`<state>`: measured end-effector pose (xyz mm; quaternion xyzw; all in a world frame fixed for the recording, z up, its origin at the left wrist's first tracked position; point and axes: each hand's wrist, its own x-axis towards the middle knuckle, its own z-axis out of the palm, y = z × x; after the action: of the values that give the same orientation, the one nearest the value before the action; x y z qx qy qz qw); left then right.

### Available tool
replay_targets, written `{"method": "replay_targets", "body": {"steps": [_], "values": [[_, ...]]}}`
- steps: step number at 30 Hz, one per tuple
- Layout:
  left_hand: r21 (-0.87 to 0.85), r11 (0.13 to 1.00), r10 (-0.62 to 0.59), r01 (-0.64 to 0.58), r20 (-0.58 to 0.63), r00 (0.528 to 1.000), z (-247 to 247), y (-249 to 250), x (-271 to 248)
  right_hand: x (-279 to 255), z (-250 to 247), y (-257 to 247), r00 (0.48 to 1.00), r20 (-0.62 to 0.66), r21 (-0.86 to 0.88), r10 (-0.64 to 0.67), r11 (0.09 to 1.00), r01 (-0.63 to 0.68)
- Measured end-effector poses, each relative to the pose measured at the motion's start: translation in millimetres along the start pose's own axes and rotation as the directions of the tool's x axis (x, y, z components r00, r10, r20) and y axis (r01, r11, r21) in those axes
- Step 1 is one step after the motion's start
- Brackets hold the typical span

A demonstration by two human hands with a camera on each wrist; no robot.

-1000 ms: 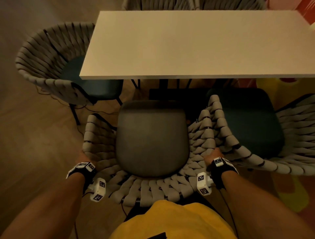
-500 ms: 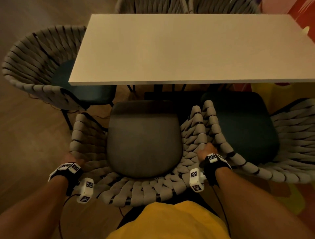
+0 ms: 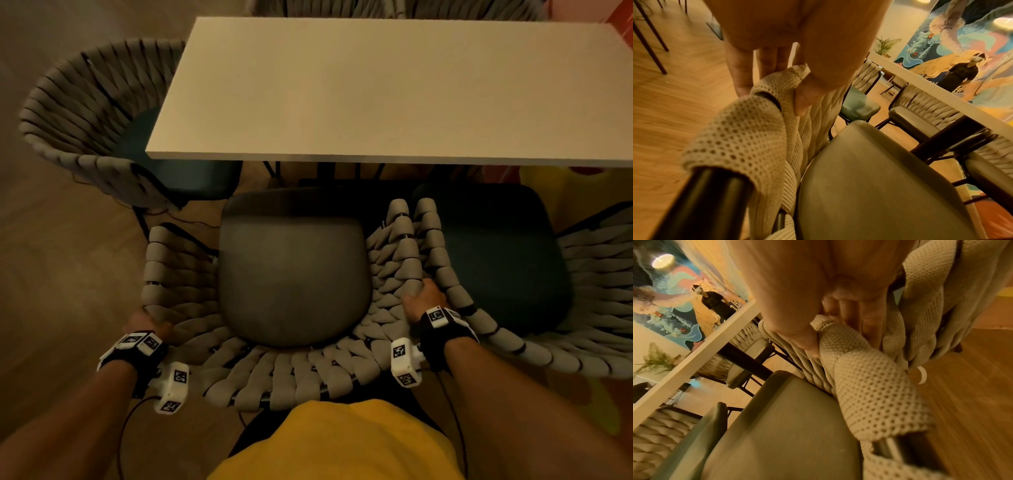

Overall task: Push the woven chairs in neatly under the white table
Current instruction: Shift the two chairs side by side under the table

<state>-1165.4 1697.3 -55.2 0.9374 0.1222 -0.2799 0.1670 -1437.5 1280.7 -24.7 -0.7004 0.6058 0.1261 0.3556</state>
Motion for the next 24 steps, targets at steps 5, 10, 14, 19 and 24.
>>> {"method": "replay_targets", "body": {"steps": [5, 10, 14, 19, 24], "values": [[0.017, 0.999, -0.033, 0.033, -0.013, 0.999, 3, -1, -9, 2, -4, 12, 0.999, 0.029, -0.021, 0.033, 0.999, -0.032], [0.1, 0.994, 0.038, -0.038, -0.001, 0.999, 8, 4, -20, -9, -8, 34, 0.997, 0.025, -0.01, 0.079, 0.997, -0.078], [0.08, 0.996, 0.032, -0.029, -0.028, 0.999, 14, 14, -30, -10, -8, 47, 0.996, 0.009, 0.01, 0.09, 0.996, -0.09], [-0.011, 1.0, 0.016, -0.017, -0.04, 0.999, 12, 20, -14, -10, -7, 43, 0.997, -0.019, 0.057, 0.077, 0.995, -0.076], [-0.072, 0.995, 0.073, -0.074, -0.017, 0.997, 9, 24, -9, 1, -2, 23, 0.998, -0.056, 0.057, 0.016, 0.998, -0.013]]}}
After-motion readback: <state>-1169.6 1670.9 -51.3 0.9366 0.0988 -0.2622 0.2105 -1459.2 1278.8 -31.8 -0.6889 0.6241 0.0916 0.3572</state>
